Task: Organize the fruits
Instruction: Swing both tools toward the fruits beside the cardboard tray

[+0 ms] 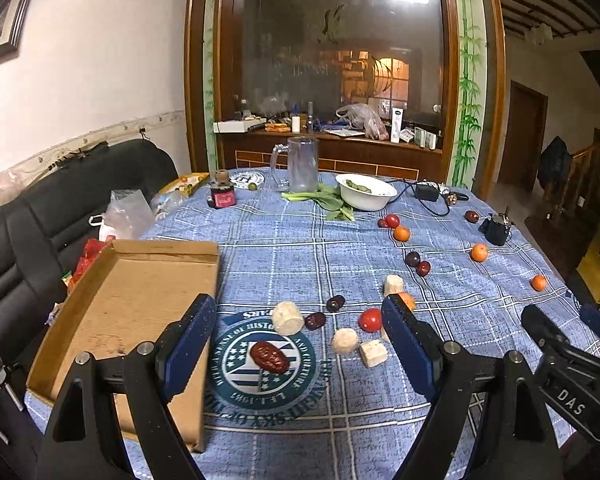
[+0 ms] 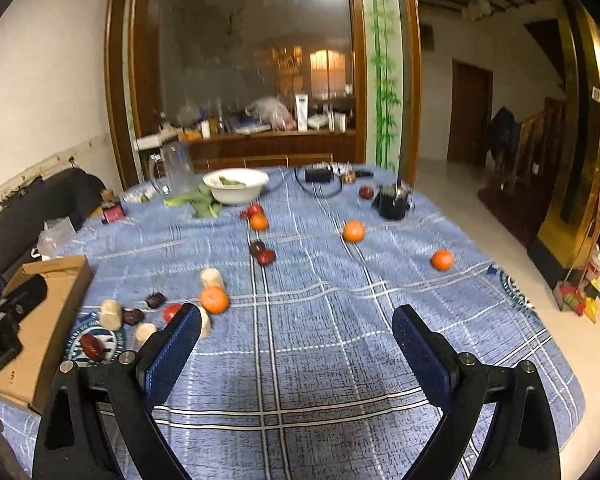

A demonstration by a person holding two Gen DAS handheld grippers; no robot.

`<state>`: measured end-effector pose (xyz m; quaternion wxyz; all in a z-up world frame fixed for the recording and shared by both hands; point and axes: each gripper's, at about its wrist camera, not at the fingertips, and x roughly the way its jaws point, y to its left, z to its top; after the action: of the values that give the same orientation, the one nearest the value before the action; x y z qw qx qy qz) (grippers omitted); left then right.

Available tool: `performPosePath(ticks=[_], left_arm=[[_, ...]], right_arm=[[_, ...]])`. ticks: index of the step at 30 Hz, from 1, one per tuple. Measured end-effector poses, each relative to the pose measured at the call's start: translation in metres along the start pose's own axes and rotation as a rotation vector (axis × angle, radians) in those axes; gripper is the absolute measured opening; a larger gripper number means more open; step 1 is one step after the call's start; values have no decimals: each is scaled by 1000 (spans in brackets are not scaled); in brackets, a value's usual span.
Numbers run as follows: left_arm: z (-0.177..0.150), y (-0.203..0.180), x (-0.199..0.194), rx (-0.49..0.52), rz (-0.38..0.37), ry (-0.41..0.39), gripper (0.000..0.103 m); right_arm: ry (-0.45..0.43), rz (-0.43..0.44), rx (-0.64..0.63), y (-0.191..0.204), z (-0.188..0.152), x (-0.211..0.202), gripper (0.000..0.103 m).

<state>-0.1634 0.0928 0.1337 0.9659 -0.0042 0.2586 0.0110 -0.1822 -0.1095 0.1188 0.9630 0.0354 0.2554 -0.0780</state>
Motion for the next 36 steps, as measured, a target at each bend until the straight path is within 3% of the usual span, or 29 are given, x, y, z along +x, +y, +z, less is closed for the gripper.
performPosePath(ticks=[9, 12, 20, 23, 28, 36], left_arm=[[-5, 20, -19, -37, 14, -17, 85], [-6, 24, -20, -44, 15, -17, 85], [-8, 24, -15, -43, 23, -11, 85], [-9, 28, -8, -51, 20, 5, 93], [-5, 51, 8, -100, 10, 30, 94], [-6, 93, 45, -166, 9, 110, 94]], right_arm=[[-151, -55, -54, 17, -9, -34, 102], [-158, -45, -95, 25, -11, -36, 102], [-118, -10, -149, 39, -18, -26, 102], [-87, 7, -139, 38, -20, -17, 102], [16, 35, -88, 27, -25, 6, 102], [158, 179, -29, 21, -34, 47, 102]])
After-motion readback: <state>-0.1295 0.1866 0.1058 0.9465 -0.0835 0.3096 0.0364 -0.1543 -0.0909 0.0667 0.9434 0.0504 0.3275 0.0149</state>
